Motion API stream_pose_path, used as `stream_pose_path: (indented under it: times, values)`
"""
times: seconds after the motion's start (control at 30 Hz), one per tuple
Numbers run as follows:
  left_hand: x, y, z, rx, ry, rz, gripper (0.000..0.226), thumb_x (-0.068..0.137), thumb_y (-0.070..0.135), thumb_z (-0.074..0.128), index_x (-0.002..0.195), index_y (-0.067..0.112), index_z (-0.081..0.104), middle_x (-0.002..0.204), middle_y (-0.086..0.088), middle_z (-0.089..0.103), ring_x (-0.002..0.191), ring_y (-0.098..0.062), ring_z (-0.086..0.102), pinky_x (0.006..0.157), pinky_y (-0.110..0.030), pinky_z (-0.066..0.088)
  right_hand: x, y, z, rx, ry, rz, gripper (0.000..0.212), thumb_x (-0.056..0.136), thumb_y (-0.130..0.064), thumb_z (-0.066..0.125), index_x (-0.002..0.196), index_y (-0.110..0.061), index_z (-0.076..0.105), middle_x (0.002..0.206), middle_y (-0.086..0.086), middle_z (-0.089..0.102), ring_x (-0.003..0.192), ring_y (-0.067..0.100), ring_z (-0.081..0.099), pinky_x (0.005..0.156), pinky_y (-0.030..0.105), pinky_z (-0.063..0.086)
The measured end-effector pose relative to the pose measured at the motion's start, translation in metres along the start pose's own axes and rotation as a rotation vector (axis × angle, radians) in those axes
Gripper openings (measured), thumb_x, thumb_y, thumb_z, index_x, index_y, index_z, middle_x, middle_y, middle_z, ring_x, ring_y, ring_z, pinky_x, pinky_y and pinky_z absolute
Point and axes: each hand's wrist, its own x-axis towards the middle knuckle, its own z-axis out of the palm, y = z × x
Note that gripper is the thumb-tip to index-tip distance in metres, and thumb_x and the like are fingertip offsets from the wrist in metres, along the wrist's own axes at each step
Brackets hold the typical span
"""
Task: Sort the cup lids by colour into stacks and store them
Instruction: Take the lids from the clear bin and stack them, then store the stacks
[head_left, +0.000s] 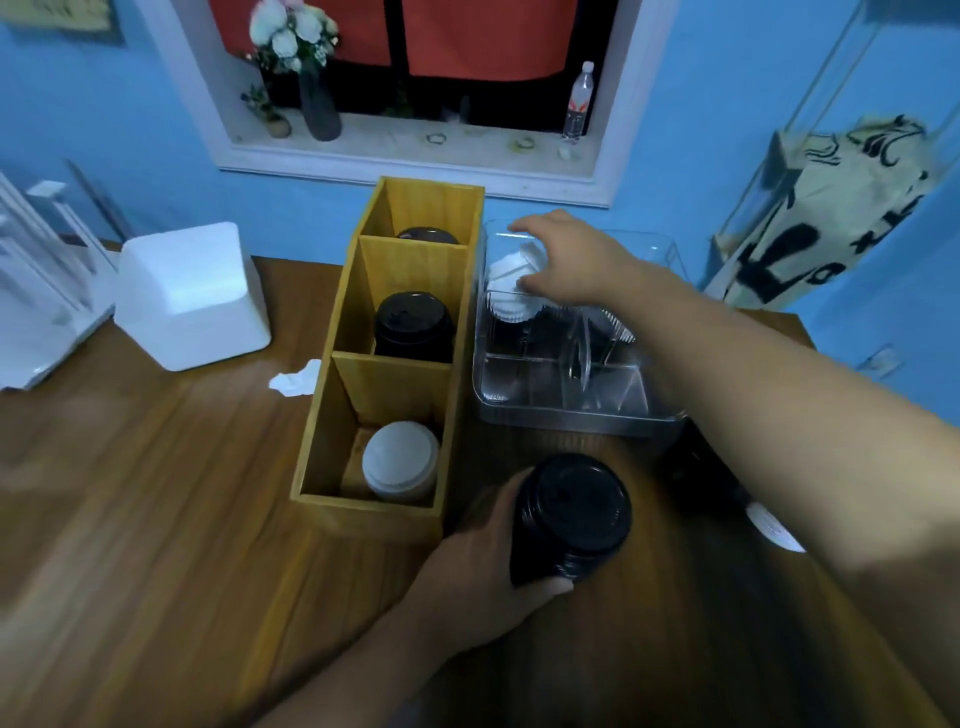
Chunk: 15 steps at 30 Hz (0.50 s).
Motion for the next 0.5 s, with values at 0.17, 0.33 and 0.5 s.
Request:
stream_pose_path:
  times: [0.17,0.33,0.5]
  values:
    - [0.000,0.004,-0.003,0.015,-0.004,-0.007,0.105,0.082,0.062,0.073,0.142,0.064,-0.014,0.153,0.019,0.038,0.127,-0.005,0.052,0.101,-0.019,0.042,0.041,-0.010,-0.010,-0.343,-0.288,-0.035,0.068,0.086,-0.052,0.075,0.146,-0.030,0.049,0.142,0.009,0.053,0.126,0.034,0.053,0.103,0.041,0.045]
    - [-0.001,0.003,-0.004,0.015,-0.002,-0.010,0.105,0.081,0.063,0.073,0.149,0.056,-0.006,0.154,0.017,0.035,0.128,-0.008,0.052,0.103,-0.024,0.045,0.055,-0.012,-0.007,-0.401,-0.335,-0.029,0.070,0.075,-0.058,0.082,0.133,-0.029,0.058,0.126,0.005,0.061,0.112,0.031,0.058,0.094,0.041,0.049]
    - [0.000,0.001,-0.003,0.031,-0.002,0.011,0.105,0.081,0.063,0.073,0.153,0.049,-0.003,0.156,0.016,0.029,0.134,-0.004,0.044,0.104,-0.016,0.037,0.046,0.003,-0.006,-0.391,-0.079,-0.073,0.033,0.091,-0.014,0.063,0.122,-0.024,0.067,0.121,0.009,0.064,0.110,0.036,0.059,0.082,0.041,0.050]
